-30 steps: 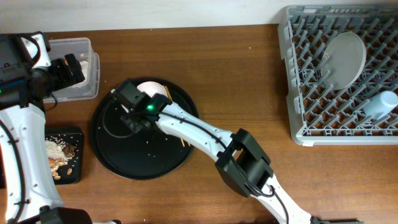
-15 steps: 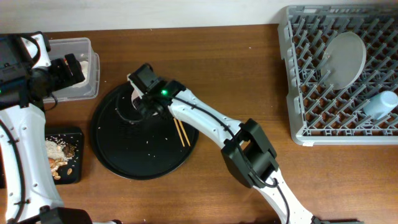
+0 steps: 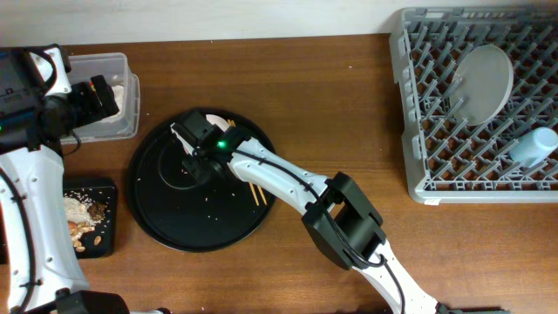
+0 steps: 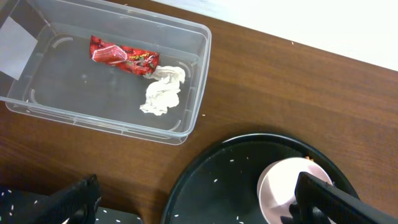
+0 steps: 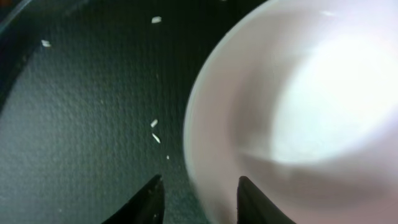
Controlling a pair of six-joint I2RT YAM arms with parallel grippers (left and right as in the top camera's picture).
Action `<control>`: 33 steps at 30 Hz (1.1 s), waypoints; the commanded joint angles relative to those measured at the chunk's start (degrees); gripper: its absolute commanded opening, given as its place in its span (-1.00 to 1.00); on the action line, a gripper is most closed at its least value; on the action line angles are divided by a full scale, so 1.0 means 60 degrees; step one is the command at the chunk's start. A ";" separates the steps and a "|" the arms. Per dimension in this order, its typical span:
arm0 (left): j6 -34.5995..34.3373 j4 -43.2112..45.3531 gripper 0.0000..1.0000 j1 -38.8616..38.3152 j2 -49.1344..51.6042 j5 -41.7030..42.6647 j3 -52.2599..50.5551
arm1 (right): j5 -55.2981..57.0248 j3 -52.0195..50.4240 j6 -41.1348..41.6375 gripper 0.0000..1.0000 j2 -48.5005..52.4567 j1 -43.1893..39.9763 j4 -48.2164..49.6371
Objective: Sort waste into correct bins and load items into the dishwasher rack
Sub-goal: 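Grasp the white saucer with the right gripper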
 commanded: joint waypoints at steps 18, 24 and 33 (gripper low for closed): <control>-0.0087 0.0018 0.98 0.0015 0.0015 -0.0036 -0.0007 | -0.0594 0.1668 0.0455 -0.63 -0.0357 -0.0040 -0.1825; -0.0087 0.0018 0.98 0.0015 0.0015 -0.0033 -0.0007 | 0.1104 0.3031 0.1115 0.23 -0.0652 -0.0142 -0.3348; -0.0087 0.0018 0.98 0.0015 0.0015 -0.0033 -0.0007 | 0.1461 0.1588 0.1756 0.11 -0.0189 -0.0535 -0.3384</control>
